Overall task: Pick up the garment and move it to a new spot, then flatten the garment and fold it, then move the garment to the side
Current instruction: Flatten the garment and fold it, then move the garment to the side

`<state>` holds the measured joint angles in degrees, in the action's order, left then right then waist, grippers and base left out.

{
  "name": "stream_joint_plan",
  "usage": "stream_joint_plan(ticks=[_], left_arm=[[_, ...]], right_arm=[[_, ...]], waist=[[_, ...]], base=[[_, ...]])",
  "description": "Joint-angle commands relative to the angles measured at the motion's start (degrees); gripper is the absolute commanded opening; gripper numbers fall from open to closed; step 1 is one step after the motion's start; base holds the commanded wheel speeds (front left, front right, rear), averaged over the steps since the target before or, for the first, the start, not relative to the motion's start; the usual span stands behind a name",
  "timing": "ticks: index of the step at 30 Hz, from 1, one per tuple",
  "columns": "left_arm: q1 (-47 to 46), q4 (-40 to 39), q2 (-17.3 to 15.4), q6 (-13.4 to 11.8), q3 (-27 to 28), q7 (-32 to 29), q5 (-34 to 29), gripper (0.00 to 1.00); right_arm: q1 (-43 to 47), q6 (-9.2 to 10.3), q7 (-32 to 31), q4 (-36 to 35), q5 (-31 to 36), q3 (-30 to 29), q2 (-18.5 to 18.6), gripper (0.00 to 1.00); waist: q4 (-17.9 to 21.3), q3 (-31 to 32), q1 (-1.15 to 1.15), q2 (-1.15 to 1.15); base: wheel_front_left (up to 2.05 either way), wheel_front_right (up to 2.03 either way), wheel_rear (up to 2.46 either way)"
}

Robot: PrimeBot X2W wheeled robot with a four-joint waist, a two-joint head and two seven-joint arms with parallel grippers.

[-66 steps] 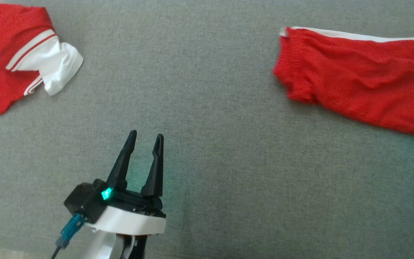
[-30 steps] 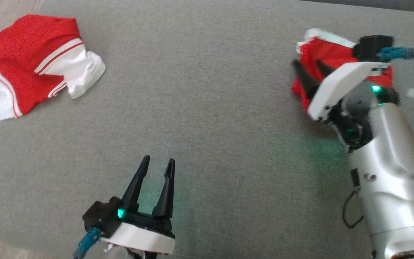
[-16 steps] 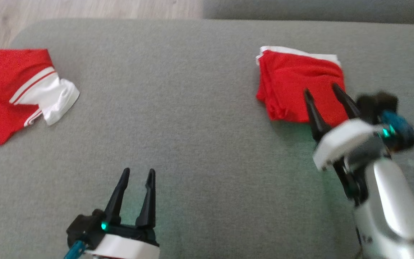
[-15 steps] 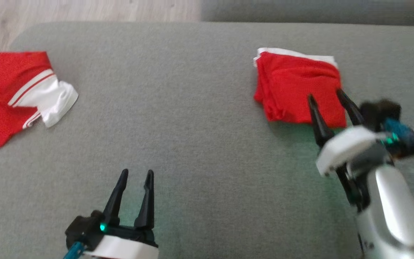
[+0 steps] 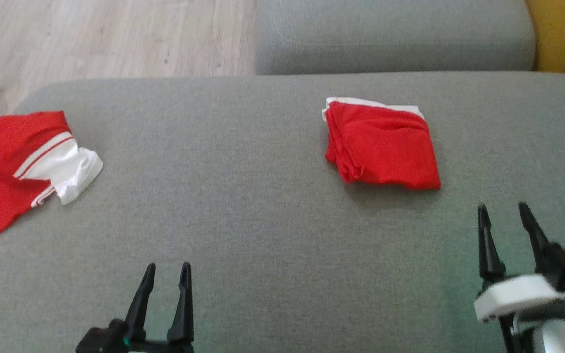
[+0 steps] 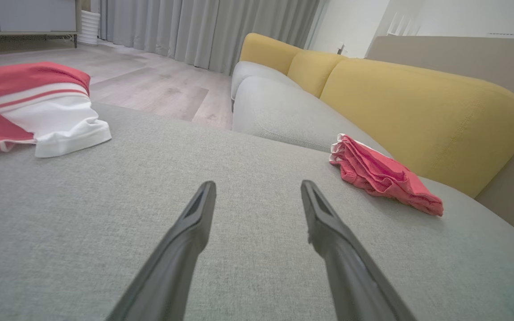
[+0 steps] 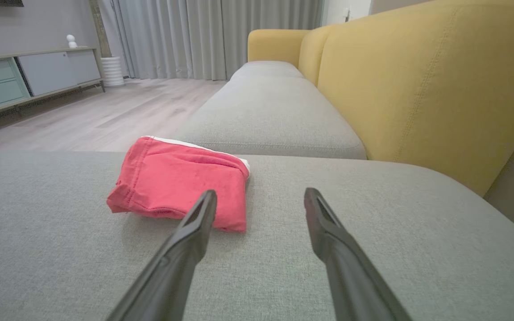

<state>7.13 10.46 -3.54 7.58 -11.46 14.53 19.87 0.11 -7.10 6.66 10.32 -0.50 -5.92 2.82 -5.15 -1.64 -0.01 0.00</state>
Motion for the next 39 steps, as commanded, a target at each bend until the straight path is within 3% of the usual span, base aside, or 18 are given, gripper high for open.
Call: stream_joint_plan(ticks=[1,10,31,33,39], left_arm=[[-0.42,-2.06,0.34,-0.09,2.45,0.47,-1.31,1.00],[0.86,-1.96,0.32,-0.09,4.66,0.47,-4.93,1.00],[-0.41,-0.28,-1.13,-0.09,4.09,0.47,-5.01,1.00],[-0.56,-0.17,-1.34,-0.09,3.76,0.47,-4.88,1.00],[-3.75,-0.76,-2.35,-0.09,1.49,0.47,-3.69,1.00]], right_arm=[[-0.31,-0.39,2.08,-1.16,0.31,0.75,0.31,1.00],[4.19,-0.39,7.64,3.39,0.75,-0.56,0.15,1.00],[2.67,-0.39,8.20,8.16,-7.14,2.25,0.07,1.00],[0.17,-0.39,6.31,8.09,-9.16,3.51,0.07,1.00],[-14.45,-0.39,-12.94,4.76,-18.04,2.73,0.06,1.00]], waist=[[-0.04,1.27,0.01,0.00],[-0.79,3.45,0.01,0.00],[0.95,2.69,0.01,0.00],[1.04,2.12,0.01,0.00],[-0.38,-4.60,0.01,0.00]], base=[[0.00,0.00,0.00],[0.00,0.00,0.00],[0.00,0.00,0.00],[0.00,0.00,0.00],[0.00,0.00,0.00]])
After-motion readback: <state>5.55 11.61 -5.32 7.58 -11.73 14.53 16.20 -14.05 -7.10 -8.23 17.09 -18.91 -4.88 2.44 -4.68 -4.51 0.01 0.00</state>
